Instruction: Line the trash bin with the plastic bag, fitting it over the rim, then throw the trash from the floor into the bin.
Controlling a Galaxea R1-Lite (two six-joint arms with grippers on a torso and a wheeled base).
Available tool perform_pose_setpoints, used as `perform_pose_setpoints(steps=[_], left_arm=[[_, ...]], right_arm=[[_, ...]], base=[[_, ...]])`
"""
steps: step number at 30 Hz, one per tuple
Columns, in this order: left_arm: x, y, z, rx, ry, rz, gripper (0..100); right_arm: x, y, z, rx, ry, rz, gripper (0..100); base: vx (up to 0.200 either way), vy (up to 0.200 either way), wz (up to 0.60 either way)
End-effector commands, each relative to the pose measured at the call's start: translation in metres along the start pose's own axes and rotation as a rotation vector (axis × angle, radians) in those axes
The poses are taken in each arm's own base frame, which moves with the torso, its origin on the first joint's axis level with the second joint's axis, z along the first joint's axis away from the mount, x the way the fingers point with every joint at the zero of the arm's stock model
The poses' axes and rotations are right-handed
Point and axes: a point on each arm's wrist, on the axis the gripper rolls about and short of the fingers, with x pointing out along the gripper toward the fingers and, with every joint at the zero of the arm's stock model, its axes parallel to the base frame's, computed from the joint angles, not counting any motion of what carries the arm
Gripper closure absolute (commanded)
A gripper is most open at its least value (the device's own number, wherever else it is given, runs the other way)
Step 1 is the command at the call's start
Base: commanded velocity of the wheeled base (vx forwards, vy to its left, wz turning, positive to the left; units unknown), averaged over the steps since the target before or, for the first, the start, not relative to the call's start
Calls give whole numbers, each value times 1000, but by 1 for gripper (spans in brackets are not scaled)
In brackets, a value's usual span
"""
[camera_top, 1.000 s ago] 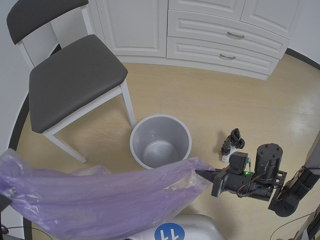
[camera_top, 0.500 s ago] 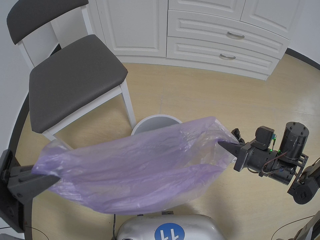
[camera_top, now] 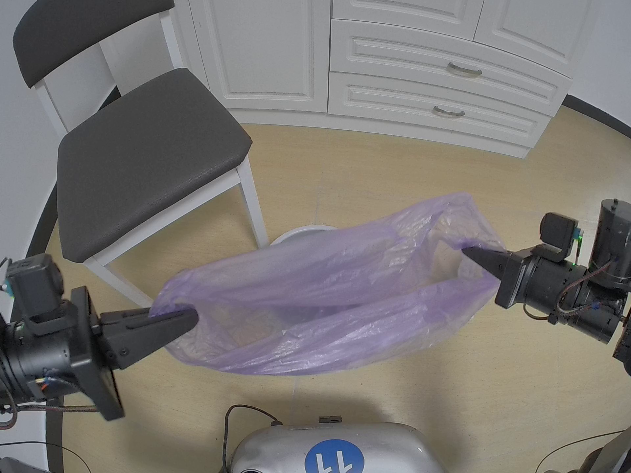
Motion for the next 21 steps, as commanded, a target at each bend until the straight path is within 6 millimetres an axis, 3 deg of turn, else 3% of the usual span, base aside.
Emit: perform_pose_setpoints(steps=[1, 12, 21], left_arm=[[30, 25, -10, -47, 93, 127, 100], [31, 56, -5, -65, 83, 298, 100], [37, 85, -13, -41, 140, 400, 100]], right_arm=[[-19, 13, 22, -2, -95, 15, 100], [-32, 13, 26, -34, -114, -4, 100], [-42, 12, 24, -104, -88, -78, 100]], base=[[0, 0, 0], [0, 0, 0], [0, 0, 0]])
